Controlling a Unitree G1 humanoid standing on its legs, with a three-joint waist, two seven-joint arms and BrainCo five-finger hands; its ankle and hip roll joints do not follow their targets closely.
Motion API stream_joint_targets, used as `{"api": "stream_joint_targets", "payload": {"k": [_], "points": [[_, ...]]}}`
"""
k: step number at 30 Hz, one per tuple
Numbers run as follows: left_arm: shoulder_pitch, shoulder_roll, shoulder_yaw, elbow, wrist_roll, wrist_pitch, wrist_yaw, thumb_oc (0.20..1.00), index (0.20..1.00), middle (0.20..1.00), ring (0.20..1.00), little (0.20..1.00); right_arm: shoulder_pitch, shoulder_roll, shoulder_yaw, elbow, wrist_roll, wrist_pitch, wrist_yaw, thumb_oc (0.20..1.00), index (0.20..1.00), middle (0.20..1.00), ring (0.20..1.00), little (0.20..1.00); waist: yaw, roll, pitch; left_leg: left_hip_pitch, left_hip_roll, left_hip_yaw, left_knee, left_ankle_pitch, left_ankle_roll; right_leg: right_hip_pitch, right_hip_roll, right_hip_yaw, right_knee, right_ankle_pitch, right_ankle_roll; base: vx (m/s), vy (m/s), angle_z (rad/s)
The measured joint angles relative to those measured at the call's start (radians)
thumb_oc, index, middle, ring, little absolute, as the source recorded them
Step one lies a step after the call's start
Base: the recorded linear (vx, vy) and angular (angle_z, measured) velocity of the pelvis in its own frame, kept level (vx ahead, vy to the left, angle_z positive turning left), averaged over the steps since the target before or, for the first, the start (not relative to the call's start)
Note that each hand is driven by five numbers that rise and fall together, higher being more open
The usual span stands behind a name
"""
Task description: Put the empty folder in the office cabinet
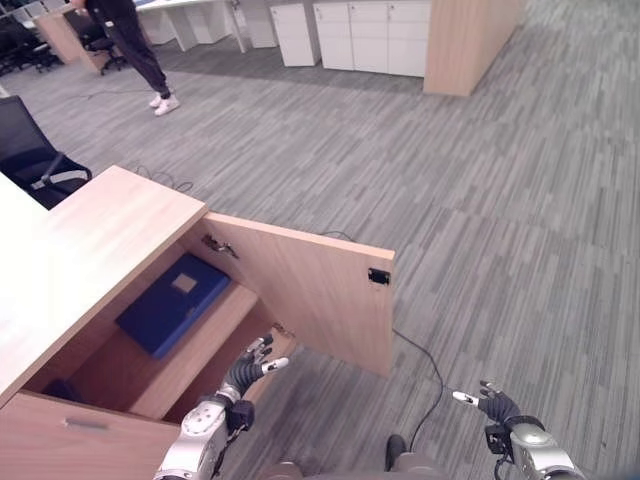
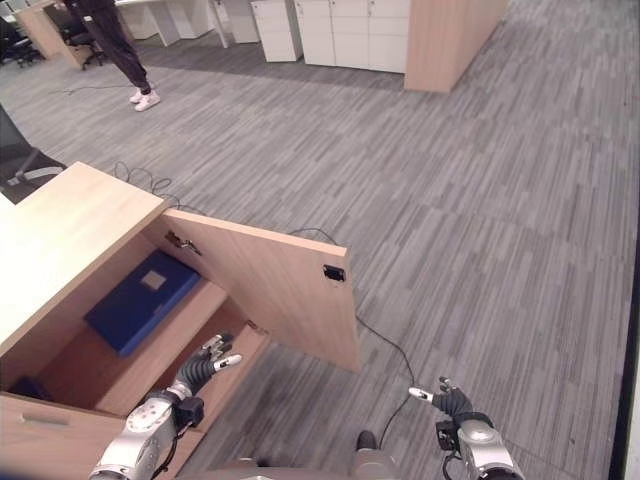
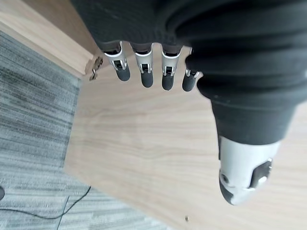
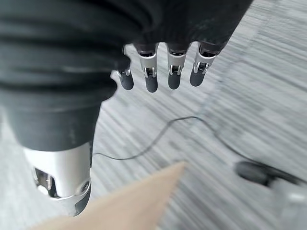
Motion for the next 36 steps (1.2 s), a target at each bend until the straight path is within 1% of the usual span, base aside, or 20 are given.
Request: {"api": "stream_joint_targets", "payload": {"k": [2, 3, 4, 5, 7, 10, 11, 12, 13, 15, 16, 17, 19, 20, 21, 22, 23, 26, 33, 36], "points": [[-0.002, 0.001, -0.001, -0.002, 0.0, 0.0, -0.004, 1.0, 1.0, 1.0, 1.0, 1.0, -0.003, -0.028, -0.001, -0.002, 0.0, 0.002, -0.001, 1.0, 1.0, 1.0, 1.0, 1.0, -0.002, 0.008, -0.009, 0.003, -0.002, 0.001, 0.032, 0.042, -0.001, 0.027, 0.01, -0.017, -0.013, -0.004, 0.007, 0.11, 0.033, 0.19], [-0.014, 0.002, -0.002, -0.005, 0.0, -0.001, -0.01, 1.0, 1.0, 1.0, 1.0, 1.0, -0.012, -0.07, -0.004, -0.003, 0.0, 0.004, -0.015, 1.0, 1.0, 1.0, 1.0, 1.0, -0.012, 0.006, -0.013, 0.028, -0.011, -0.001, -0.022, 0.034, 0.003, 0.048, 0.006, -0.044, -0.009, -0.009, 0.017, 0.04, 0.021, 0.51], [-0.015, 0.006, -0.001, -0.013, 0.001, -0.001, -0.01, 1.0, 1.0, 1.0, 1.0, 1.0, -0.028, -0.084, -0.005, -0.001, 0.0, 0.002, -0.018, 1.0, 1.0, 1.0, 1.0, 1.0, -0.021, 0.012, -0.019, 0.05, -0.017, -0.003, -0.065, 0.035, 0.003, 0.053, 0.007, -0.042, -0.006, -0.007, 0.026, 0.05, 0.033, 0.55], [-0.015, 0.013, 0.003, -0.024, 0.001, -0.002, -0.009, 1.0, 1.0, 1.0, 1.0, 1.0, -0.043, -0.088, -0.013, -0.001, 0.0, -0.002, -0.021, 1.0, 1.0, 1.0, 1.0, 1.0, -0.023, 0.007, -0.02, 0.062, -0.021, -0.007, -0.098, 0.035, 0.003, 0.049, 0.006, -0.043, -0.006, -0.013, 0.037, 0.04, 0.027, 0.21], [-0.011, 0.041, 0.0, -0.023, 0.002, 0.002, -0.011, 1.0, 1.0, 1.0, 1.0, 1.0, -0.097, -0.081, -0.021, 0.001, 0.001, 0.0, -0.015, 1.0, 1.0, 1.0, 1.0, 1.0, -0.002, -0.005, -0.014, 0.085, -0.032, -0.015, -0.143, 0.032, 0.008, 0.051, -0.001, -0.044, -0.006, -0.01, 0.054, 0.04, 0.037, 0.05], [-0.015, 0.05, -0.004, -0.024, 0.002, 0.001, -0.012, 1.0, 1.0, 1.0, 1.0, 1.0, -0.149, -0.099, -0.025, 0.003, 0.001, 0.002, -0.017, 1.0, 1.0, 1.0, 1.0, 1.0, 0.004, 0.004, -0.017, 0.117, -0.037, -0.04, -0.181, 0.014, 0.036, 0.08, -0.003, -0.07, -0.006, -0.017, 0.073, 0.02, 0.039, 0.32], [-0.012, 0.051, -0.004, -0.024, 0.002, 0.0, -0.012, 1.0, 1.0, 1.0, 1.0, 1.0, -0.184, -0.1, -0.023, 0.002, 0.001, 0.0, -0.016, 1.0, 1.0, 1.0, 1.0, 1.0, 0.008, 0.012, -0.022, 0.117, -0.036, -0.053, -0.181, -0.011, 0.071, 0.085, 0.0, -0.084, -0.007, -0.03, 0.091, 0.02, 0.034, 0.4], [-0.011, 0.051, -0.006, -0.024, 0.002, 0.001, -0.013, 1.0, 1.0, 1.0, 1.0, 1.0, -0.193, -0.101, -0.024, 0.001, 0.001, -0.004, -0.016, 1.0, 1.0, 1.0, 1.0, 1.0, 0.009, 0.02, -0.026, 0.112, -0.035, -0.054, -0.181, -0.025, 0.084, 0.084, 0.003, -0.09, -0.006, -0.03, 0.092, 0.01, 0.032, 0.34], [-0.009, 0.051, -0.008, -0.022, 0.002, 0.001, -0.013, 1.0, 1.0, 1.0, 1.0, 1.0, -0.208, -0.099, -0.022, 0.002, 0.003, -0.005, -0.017, 1.0, 1.0, 1.0, 1.0, 1.0, 0.028, 0.027, -0.027, 0.103, -0.037, -0.059, -0.182, -0.033, 0.094, 0.087, 0.001, -0.093, -0.006, -0.029, 0.093, 0.0, 0.008, 0.13], [0.001, 0.054, -0.013, -0.022, 0.002, 0.002, -0.013, 1.0, 1.0, 1.0, 1.0, 1.0, -0.223, -0.097, 0.01, 0.001, 0.008, -0.004, -0.015, 1.0, 1.0, 1.0, 1.0, 1.0, 0.039, 0.033, -0.033, 0.102, -0.044, -0.059, -0.191, -0.049, 0.096, 0.086, -0.006, -0.088, -0.006, -0.027, 0.097, -0.01, 0.037, 0.08], [0.005, 0.054, -0.02, -0.022, 0.002, 0.002, -0.013, 1.0, 1.0, 1.0, 1.0, 1.0, -0.229, -0.094, 0.022, 0.0, 0.015, -0.002, -0.015, 1.0, 1.0, 1.0, 1.0, 1.0, 0.057, 0.038, -0.038, 0.096, -0.049, -0.06, -0.191, -0.049, 0.096, 0.083, -0.012, -0.089, -0.007, -0.027, 0.097, -0.01, 0.063, 0.13], [0.009, 0.054, -0.027, -0.023, 0.002, 0.002, -0.013, 1.0, 1.0, 1.0, 1.0, 1.0, -0.233, -0.092, 0.041, -0.001, 0.032, 0.003, -0.016, 1.0, 1.0, 1.0, 1.0, 1.0, 0.072, 0.038, -0.04, 0.09, -0.051, -0.061, -0.191, -0.049, 0.096, 0.081, -0.014, -0.094, -0.007, -0.025, 0.099, -0.01, 0.047, 0.11], [0.021, 0.052, -0.034, -0.023, 0.002, 0.004, -0.014, 1.0, 1.0, 1.0, 1.0, 1.0, -0.246, -0.078, 0.067, -0.006, 0.04, 0.004, -0.025, 1.0, 1.0, 1.0, 1.0, 1.0, 0.073, 0.037, -0.046, 0.087, -0.053, -0.061, -0.191, -0.049, 0.097, 0.079, -0.017, -0.1, -0.006, -0.023, 0.101, 0.0, 0.02, 0.1], [0.026, 0.051, -0.035, -0.024, 0.002, 0.006, -0.015, 1.0, 1.0, 1.0, 1.0, 1.0, -0.246, -0.077, 0.059, -0.004, 0.041, 0.004, -0.03, 1.0, 1.0, 1.0, 1.0, 1.0, 0.076, 0.037, -0.051, 0.086, -0.053, -0.062, -0.191, -0.048, 0.098, 0.079, -0.016, -0.101, -0.006, -0.023, 0.102, 0.0, 0.02, 0.05], [0.04, 0.052, -0.032, -0.023, 0.002, 0.008, -0.013, 1.0, 1.0, 1.0, 1.0, 1.0, -0.245, -0.073, 0.076, -0.007, 0.039, 0.005, -0.028, 1.0, 1.0, 1.0, 1.0, 1.0, 0.085, 0.033, -0.058, 0.085, -0.053, -0.062, -0.191, -0.047, 0.1, 0.079, -0.017, -0.104, -0.006, -0.023, 0.102, 0.0, 0.0, 0.0], [0.048, 0.054, -0.031, -0.023, 0.002, 0.012, -0.013, 1.0, 1.0, 1.0, 1.0, 1.0, -0.243, -0.082, 0.085, -0.009, 0.04, 0.005, -0.026, 1.0, 1.0, 1.0, 1.0, 1.0, 0.081, 0.023, -0.062, 0.086, -0.053, -0.064, -0.191, -0.039, 0.109, 0.079, -0.015, -0.104, -0.006, -0.023, 0.101, 0.0, 0.0, 0.0], [0.05, 0.051, -0.032, -0.023, 0.002, 0.013, -0.013, 1.0, 1.0, 1.0, 1.0, 1.0, -0.238, -0.061, 0.094, -0.01, 0.04, 0.007, -0.027, 1.0, 1.0, 1.0, 1.0, 1.0, 0.084, 0.013, -0.067, 0.084, -0.053, -0.07, -0.191, -0.037, 0.107, 0.079, -0.015, -0.108, -0.006, -0.023, 0.099, 0.0, 0.0, 0.0], [0.053, 0.047, -0.032, -0.023, 0.002, 0.014, -0.013, 1.0, 1.0, 1.0, 1.0, 1.0, -0.236, -0.062, 0.097, -0.01, 0.04, 0.01, -0.038, 1.0, 1.0, 1.0, 1.0, 1.0, 0.074, 0.006, -0.072, 0.08, -0.053, -0.08, -0.182, -0.031, 0.105, 0.08, -0.013, -0.118, -0.006, -0.022, 0.098, -0.01, 0.016, 0.09], [0.058, 0.04, -0.032, -0.023, 0.001, 0.014, -0.007, 1.0, 1.0, 1.0, 1.0, 1.0, -0.234, -0.057, 0.125, -0.01, 0.042, 0.01, -0.047, 1.0, 1.0, 1.0, 1.0, 1.0, 0.075, 0.02, -0.074, 0.074, -0.048, -0.086, -0.191, -0.038, 0.102, 0.077, -0.007, -0.122, -0.012, -0.027, 0.097, 0.0, 0.001, 0.01], [0.065, 0.035, -0.028, -0.023, 0.001, 0.015, -0.002, 1.0, 1.0, 1.0, 1.0, 1.0, -0.168, -0.069, 0.127, -0.112, 0.041, 0.011, -0.049, 1.0, 1.0, 1.0, 1.0, 1.0, 0.075, 0.025, -0.081, 0.061, -0.048, -0.096, -0.191, -0.038, 0.103, 0.069, -0.005, -0.125, -0.007, -0.027, 0.097, -0.01, -0.014, 0.05]]}}
